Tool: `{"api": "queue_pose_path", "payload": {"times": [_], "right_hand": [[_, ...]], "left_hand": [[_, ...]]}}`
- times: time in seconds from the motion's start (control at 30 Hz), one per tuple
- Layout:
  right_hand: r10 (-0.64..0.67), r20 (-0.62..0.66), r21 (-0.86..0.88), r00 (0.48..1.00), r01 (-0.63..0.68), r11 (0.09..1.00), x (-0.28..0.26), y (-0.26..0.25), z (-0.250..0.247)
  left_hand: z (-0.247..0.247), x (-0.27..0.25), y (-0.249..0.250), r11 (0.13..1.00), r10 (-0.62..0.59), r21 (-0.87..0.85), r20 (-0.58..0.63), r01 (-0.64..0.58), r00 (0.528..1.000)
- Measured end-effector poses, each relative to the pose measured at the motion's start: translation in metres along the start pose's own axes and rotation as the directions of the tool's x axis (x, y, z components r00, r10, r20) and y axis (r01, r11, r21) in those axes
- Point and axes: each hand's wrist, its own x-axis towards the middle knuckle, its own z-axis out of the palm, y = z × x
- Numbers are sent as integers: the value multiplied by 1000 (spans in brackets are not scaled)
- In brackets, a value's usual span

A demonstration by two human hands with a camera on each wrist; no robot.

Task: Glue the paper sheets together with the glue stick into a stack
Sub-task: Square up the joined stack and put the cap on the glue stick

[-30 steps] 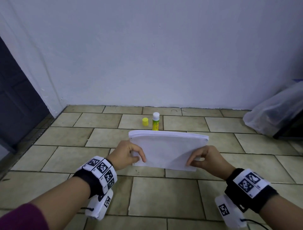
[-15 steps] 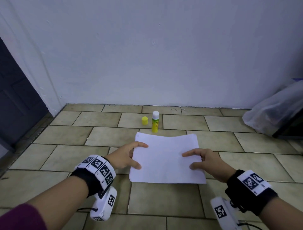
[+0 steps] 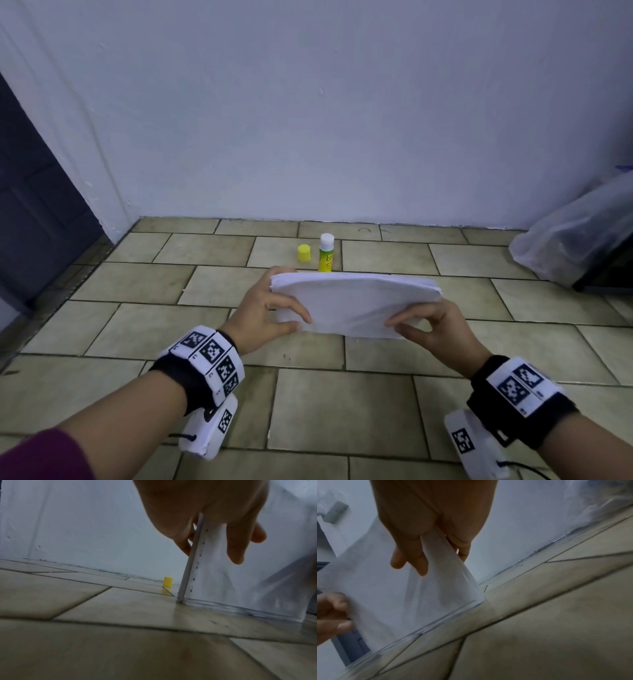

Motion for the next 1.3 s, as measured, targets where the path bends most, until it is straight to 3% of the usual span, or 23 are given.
{"api": "queue_pose_path", "payload": {"times": [0.17, 0.3, 0.43, 0.53, 0.67, 0.83, 0.9, 0.97, 1.03, 1.07, 1.17, 1.3], "right_hand": [[105, 86, -50, 991, -101, 994, 0, 3, 3], [148, 80, -5, 986, -148, 989, 3, 0, 1], [331, 172, 24, 928, -339, 940, 3, -4, -4], [412, 240, -127, 879, -392, 911, 0, -6, 3], [491, 247, -125, 836, -475, 871, 0, -6, 11], [521, 197, -446, 831, -397, 802, 3, -17, 18], [553, 147, -644, 820, -345, 683, 5, -26, 21], [520, 142, -777, 842, -231, 586, 7, -34, 25], [455, 233, -768, 859, -124, 628, 10, -40, 31], [444, 302, -743, 844, -84, 664, 10, -41, 35], [492, 462, -692, 738, -47, 721, 9, -38, 46], [503, 482, -675, 717, -63, 736, 9, -33, 49]], "left_hand": [[8, -6, -5, 988, -155, 20, 139, 154, 978], [7, 0, -4, 964, -240, -83, 131, 252, 962], [5, 7, 1, 871, -421, -147, 266, 468, 867], [12, 5, 1, 832, -514, -14, 359, 555, 779], [18, 3, -4, 776, -615, 125, 367, 618, 698], [23, 3, 9, 730, -649, 472, 254, 494, 717], [24, 4, 15, 707, -639, 558, 238, 435, 732], [24, 4, 18, 703, -612, 600, 237, 382, 755], [25, 5, 19, 696, -607, 621, 239, 361, 758], [25, 5, 19, 692, -606, 627, 238, 356, 759], [25, 7, 19, 690, -613, 637, 262, 344, 745], [18, 16, 19, 695, -629, 646, 335, 315, 701]]}}
